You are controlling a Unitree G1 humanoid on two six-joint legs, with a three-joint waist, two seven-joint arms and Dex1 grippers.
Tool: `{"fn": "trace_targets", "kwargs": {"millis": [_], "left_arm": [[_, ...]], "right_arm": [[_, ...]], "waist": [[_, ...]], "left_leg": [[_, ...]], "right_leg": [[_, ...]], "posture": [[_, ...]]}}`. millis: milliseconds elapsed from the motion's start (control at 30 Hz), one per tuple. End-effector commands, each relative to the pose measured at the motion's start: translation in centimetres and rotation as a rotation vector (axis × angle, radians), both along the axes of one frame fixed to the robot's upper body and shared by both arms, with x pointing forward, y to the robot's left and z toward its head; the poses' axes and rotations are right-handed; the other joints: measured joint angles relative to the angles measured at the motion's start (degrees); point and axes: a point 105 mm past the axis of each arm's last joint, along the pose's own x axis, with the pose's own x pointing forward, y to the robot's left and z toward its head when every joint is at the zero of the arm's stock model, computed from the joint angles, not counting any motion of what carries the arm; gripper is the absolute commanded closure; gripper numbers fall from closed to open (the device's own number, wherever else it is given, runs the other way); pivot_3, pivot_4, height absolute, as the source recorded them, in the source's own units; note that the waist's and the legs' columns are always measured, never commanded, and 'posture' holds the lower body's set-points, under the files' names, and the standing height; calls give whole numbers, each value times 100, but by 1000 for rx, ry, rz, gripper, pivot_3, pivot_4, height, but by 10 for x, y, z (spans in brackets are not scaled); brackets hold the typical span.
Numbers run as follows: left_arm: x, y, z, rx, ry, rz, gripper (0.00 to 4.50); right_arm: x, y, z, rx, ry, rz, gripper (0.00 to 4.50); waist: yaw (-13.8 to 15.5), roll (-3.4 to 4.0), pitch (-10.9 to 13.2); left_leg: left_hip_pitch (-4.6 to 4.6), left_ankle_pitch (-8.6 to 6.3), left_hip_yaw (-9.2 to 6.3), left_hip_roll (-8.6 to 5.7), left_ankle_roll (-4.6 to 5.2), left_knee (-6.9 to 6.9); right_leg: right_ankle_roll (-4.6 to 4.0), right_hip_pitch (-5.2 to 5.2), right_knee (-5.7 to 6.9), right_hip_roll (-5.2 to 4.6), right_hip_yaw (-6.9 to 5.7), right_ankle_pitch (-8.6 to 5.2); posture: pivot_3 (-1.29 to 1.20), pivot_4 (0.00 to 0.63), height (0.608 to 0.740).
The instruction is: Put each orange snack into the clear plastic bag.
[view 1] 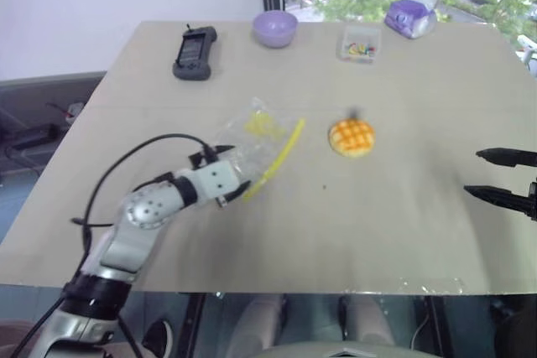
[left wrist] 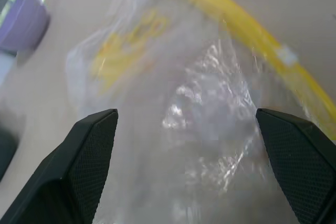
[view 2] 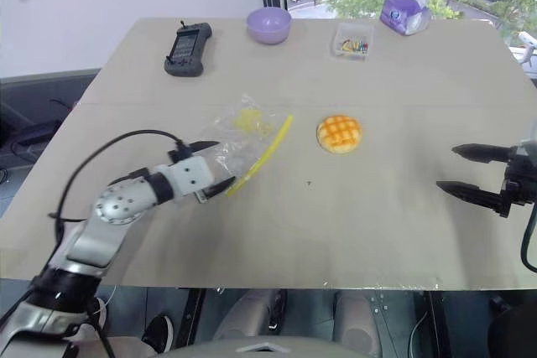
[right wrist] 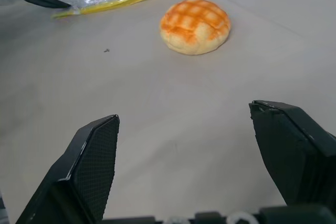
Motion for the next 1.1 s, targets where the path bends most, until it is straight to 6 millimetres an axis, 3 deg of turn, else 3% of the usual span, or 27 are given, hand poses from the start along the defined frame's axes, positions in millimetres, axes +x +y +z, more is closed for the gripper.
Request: {"fn": "trace_targets", "kwargs": {"millis": [33,133,300,633,833,1100], "left_arm": [[6,-3,-8,108,-44,-50,38],[9,-5,-4,141,-75,-77,38],[3,1,17,13,-80,-26,38],[-57,42,31,-386,191,207,38],[-79,47,15,-503,362,314,38],[-71,39,-6,-524,418,362,38]], "right_arm": [[0,4,9,-9,-43,17,200],[0,4,9,-15,-49,12,200],[-4,3,9,-16,-52,0,200],[-8,2,6,-13,-46,-14,200],[-5,4,4,-7,-46,-7,200],[-2,6,9,-11,-61,2,200]], "waist": [[-7,3,-2],[-11,4,-3],[-45,4,-2],[-35,5,0],[-25,7,-1],[-17,6,-1]], "left_leg": [[1,0,1,0,0,0],[2,0,0,-1,0,2],[2,0,-2,0,1,9],[0,-1,2,6,2,13],[1,-1,-5,6,2,14],[4,-1,-6,5,2,17]], "right_leg": [[0,0,0,0,1,0],[0,0,4,-1,1,0],[1,0,13,1,1,0],[0,-8,19,2,7,0],[0,1,18,4,-2,-1],[0,8,15,4,-3,-1]], "posture": [[0,150,740],[0,150,740],[0,150,740],[0,150,740],[0,150,740],[0,150,740]]}}
